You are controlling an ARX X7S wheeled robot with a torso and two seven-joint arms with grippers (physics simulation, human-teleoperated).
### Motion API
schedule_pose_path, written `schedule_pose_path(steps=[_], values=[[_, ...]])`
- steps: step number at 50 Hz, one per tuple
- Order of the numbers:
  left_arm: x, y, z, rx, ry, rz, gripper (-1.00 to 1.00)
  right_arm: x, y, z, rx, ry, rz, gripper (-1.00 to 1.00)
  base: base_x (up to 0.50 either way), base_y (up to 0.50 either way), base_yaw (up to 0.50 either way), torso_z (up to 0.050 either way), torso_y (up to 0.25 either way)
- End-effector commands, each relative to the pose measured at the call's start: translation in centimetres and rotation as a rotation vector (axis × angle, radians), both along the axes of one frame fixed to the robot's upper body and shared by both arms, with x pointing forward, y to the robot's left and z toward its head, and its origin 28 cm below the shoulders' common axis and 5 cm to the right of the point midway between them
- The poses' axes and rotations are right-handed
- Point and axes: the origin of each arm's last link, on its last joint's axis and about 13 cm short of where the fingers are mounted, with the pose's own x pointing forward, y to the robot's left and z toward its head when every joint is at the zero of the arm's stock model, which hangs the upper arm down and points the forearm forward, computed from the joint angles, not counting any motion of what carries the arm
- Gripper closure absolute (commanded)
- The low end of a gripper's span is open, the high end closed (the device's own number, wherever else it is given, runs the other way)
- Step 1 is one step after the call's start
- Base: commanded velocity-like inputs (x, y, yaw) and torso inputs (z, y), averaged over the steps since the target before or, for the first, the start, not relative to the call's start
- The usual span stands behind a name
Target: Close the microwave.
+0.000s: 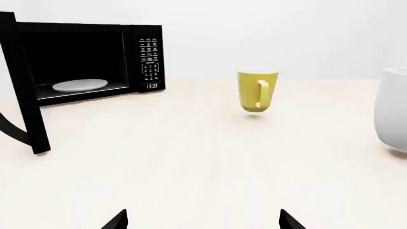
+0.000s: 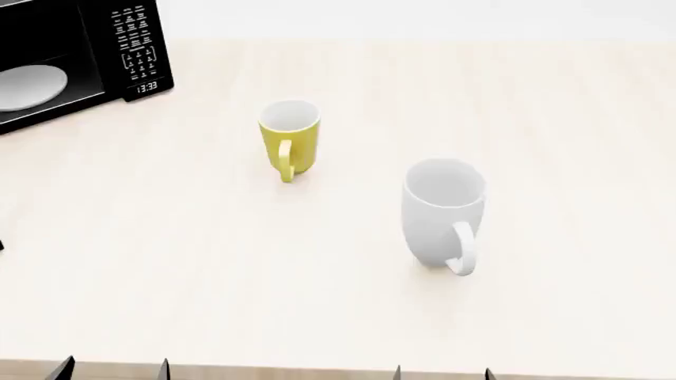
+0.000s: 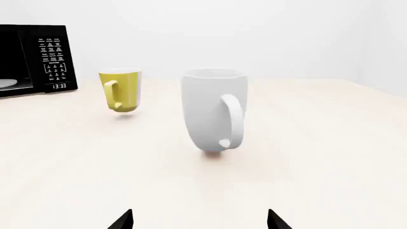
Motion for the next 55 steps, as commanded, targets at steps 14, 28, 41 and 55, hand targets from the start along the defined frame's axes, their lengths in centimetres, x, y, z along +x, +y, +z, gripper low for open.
schedule_pose_path(steps=[14, 28, 41, 55], values=[[-0.1, -0.1, 0.1, 0.006, -0.025, -0.006, -1.00, 0.0, 0.0, -0.2, -0.007, 0.011, -0.010, -1.00, 0.00, 0.00, 0.00, 0.000, 0.000], [-0.6, 0.4, 4.7, -0.041, -0.247, 0.065, -1.00, 0.0, 0.0, 3.2, -0.034, -0.237, -0.033, -1.00, 0.00, 0.00, 0.00, 0.000, 0.000], [-2.5, 0.6, 10.7, 0.031, -0.609, 0.119, -1.00, -1.6, -0.2, 9.1, -0.043, -0.673, -0.094, -1.00, 0.00, 0.00, 0.00, 0.000, 0.000], [-2.9, 0.3, 11.0, 0.019, -0.615, 0.106, -1.00, -1.7, -0.3, 9.6, -0.066, -0.713, -0.123, -1.00, 0.00, 0.00, 0.00, 0.000, 0.000]])
